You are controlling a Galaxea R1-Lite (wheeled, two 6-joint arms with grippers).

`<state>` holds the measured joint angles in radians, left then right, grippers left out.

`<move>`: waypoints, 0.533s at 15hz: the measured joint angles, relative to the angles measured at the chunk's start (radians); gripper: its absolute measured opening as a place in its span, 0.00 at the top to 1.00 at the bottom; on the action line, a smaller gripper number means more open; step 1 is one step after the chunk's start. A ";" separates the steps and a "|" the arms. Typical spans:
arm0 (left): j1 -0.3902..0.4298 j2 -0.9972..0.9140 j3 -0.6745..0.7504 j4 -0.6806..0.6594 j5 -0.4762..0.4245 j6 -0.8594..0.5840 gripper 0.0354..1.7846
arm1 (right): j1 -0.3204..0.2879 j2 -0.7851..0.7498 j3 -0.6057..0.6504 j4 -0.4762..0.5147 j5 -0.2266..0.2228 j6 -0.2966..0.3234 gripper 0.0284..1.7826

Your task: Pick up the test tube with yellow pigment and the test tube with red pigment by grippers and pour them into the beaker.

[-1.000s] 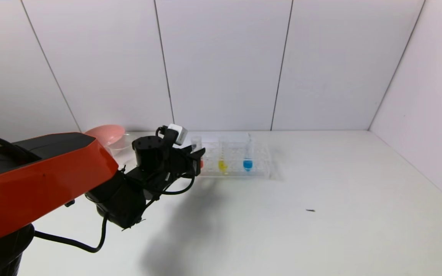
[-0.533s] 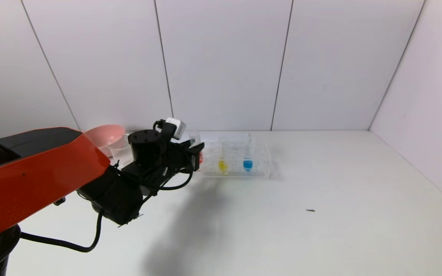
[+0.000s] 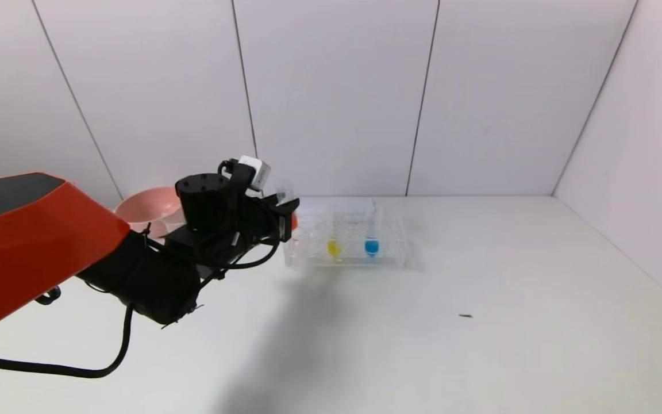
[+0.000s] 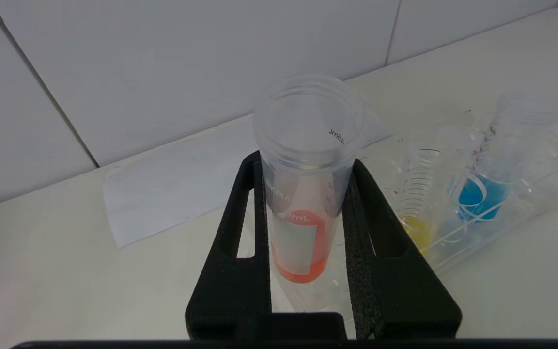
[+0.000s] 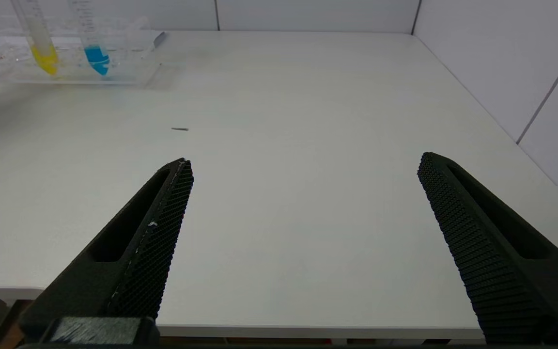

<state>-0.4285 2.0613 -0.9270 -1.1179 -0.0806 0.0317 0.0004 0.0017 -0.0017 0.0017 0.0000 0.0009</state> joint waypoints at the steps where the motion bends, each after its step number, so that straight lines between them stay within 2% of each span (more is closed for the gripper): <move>1: 0.000 -0.014 -0.003 0.006 0.001 0.002 0.76 | 0.000 0.000 0.000 0.000 0.000 0.000 0.05; 8: -0.001 -0.104 -0.014 0.073 -0.001 0.007 0.76 | 0.000 0.000 0.000 0.000 0.000 0.000 0.05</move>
<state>-0.4291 1.9570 -0.9415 -1.0445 -0.0817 0.0385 0.0009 0.0017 -0.0017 0.0017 0.0000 0.0009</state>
